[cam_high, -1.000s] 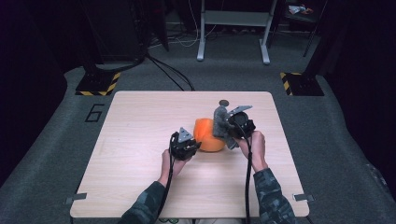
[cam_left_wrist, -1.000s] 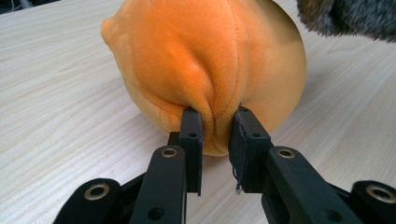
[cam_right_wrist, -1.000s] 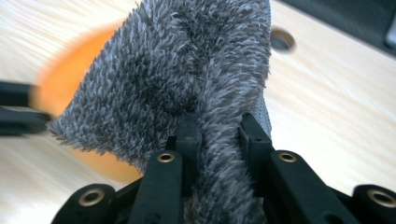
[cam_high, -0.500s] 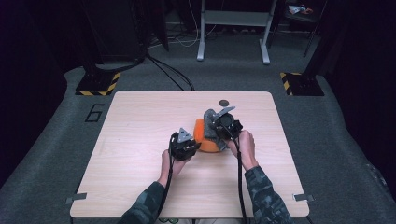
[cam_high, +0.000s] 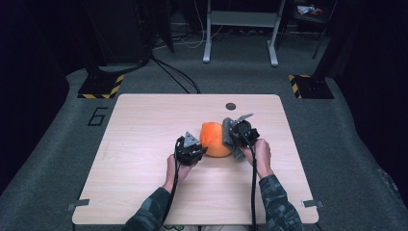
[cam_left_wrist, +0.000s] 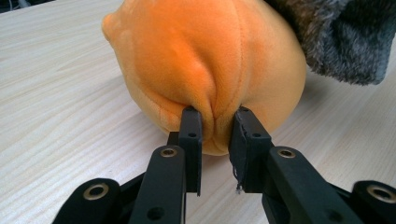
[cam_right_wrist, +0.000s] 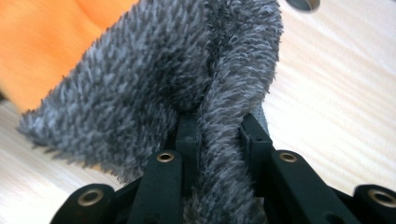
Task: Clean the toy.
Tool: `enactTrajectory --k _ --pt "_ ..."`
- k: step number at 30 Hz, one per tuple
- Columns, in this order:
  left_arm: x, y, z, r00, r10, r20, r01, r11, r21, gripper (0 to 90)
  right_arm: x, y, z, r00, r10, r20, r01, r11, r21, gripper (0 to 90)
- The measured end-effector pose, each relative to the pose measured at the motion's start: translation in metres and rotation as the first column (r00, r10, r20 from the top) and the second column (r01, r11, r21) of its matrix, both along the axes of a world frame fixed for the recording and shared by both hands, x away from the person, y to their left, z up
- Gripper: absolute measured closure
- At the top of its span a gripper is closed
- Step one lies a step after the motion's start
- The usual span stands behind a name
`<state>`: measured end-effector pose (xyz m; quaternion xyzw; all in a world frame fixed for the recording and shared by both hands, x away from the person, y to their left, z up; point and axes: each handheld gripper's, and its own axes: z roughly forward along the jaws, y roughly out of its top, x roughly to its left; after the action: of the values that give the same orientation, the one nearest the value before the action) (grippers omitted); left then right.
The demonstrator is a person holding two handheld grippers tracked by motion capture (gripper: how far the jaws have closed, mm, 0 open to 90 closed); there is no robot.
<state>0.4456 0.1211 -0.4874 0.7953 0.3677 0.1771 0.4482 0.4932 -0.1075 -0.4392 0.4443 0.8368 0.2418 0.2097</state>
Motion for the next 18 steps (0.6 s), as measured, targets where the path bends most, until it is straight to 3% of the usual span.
enactTrajectory --k 6,9,11,12,15,18 --pt "0.000 0.000 0.000 1.0000 0.001 -0.001 -0.001 1.0000 0.000 75.3 0.003 -0.010 -0.017 0.9979 -0.043 -0.048 0.042 0.999 -0.009 73.4" --pt "0.000 0.000 0.000 1.0000 0.000 -0.005 0.000 1.0000 0.002 75.3 0.006 -0.015 -0.030 0.9924 -0.077 -0.095 0.078 0.997 0.003 73.4" --pt "0.000 0.000 0.001 1.0000 -0.001 -0.003 0.001 1.0000 0.005 75.3 0.007 -0.016 -0.034 0.9923 -0.072 -0.101 0.072 0.997 -0.004 73.4" --pt "-0.001 0.000 0.001 1.0000 0.000 -0.003 0.000 1.0000 0.006 75.3 0.010 -0.017 -0.043 0.9887 -0.082 -0.125 0.081 0.997 -0.011 73.4" --pt "0.000 0.000 0.001 1.0000 0.003 0.001 -0.003 1.0000 0.004 75.3 0.012 -0.021 -0.050 0.9876 -0.071 -0.140 0.072 0.997 0.000 73.4" --pt "0.000 0.000 0.001 1.0000 0.003 0.002 -0.003 1.0000 0.008 75.3 0.011 -0.022 -0.045 0.9885 -0.078 -0.129 0.077 0.997 -0.011 73.4"
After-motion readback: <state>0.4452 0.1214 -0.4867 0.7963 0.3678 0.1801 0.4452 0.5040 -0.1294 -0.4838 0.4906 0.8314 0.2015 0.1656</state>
